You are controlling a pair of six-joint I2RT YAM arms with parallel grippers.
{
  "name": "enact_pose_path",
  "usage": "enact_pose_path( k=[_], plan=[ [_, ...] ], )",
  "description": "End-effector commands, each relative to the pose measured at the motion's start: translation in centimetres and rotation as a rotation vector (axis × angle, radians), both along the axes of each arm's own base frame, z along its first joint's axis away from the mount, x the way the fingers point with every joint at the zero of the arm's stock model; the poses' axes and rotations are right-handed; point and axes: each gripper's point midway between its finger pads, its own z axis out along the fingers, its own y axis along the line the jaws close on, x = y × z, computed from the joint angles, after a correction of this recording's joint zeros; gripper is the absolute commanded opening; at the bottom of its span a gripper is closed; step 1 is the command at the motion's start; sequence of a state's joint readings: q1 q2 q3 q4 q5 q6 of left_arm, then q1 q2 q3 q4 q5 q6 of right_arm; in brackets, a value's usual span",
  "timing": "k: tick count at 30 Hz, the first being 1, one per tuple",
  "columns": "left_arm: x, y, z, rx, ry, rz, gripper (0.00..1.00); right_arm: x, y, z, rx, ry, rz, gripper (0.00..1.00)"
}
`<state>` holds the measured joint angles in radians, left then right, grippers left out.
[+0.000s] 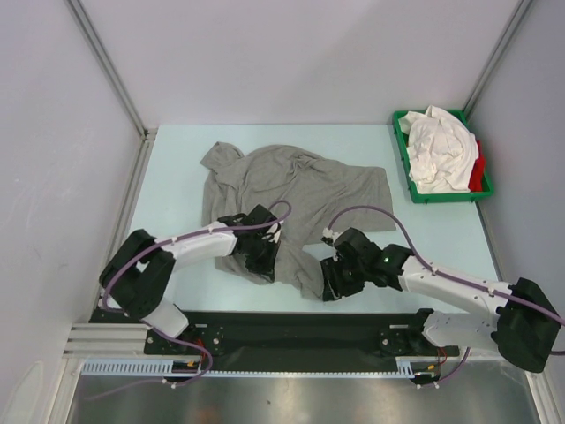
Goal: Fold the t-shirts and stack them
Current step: Flatten the tshirt out
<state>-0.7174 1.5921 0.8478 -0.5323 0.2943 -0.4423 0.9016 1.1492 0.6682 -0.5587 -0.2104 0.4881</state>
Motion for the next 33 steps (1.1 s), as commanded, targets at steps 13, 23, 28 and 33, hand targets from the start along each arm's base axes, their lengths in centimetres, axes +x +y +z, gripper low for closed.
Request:
enact_pose_path(
  k=[13, 23, 28, 33],
  plan=[
    [3.8, -1.8, 16.0, -0.199, -0.325, 0.021, 0.00, 6.3, 4.9, 3.5, 0.127, -0.142, -0.084, 0.36],
    [5.7, -3.3, 22.3, -0.290, -0.396, 0.038, 0.00, 8.6, 6.7, 9.0, 0.164, -0.428, -0.071, 0.58],
    [6.4, -3.9, 24.8, -0.341, -0.416, 0.045, 0.00, 11.0, 7.1, 11.8, 0.145, -0.592, -0.177, 0.58],
    [7.1, -4.5, 26.3, -0.373, -0.427, 0.048, 0.00, 11.5, 8.5, 14.3, 0.211, -0.699, -0.220, 0.58]
  ],
)
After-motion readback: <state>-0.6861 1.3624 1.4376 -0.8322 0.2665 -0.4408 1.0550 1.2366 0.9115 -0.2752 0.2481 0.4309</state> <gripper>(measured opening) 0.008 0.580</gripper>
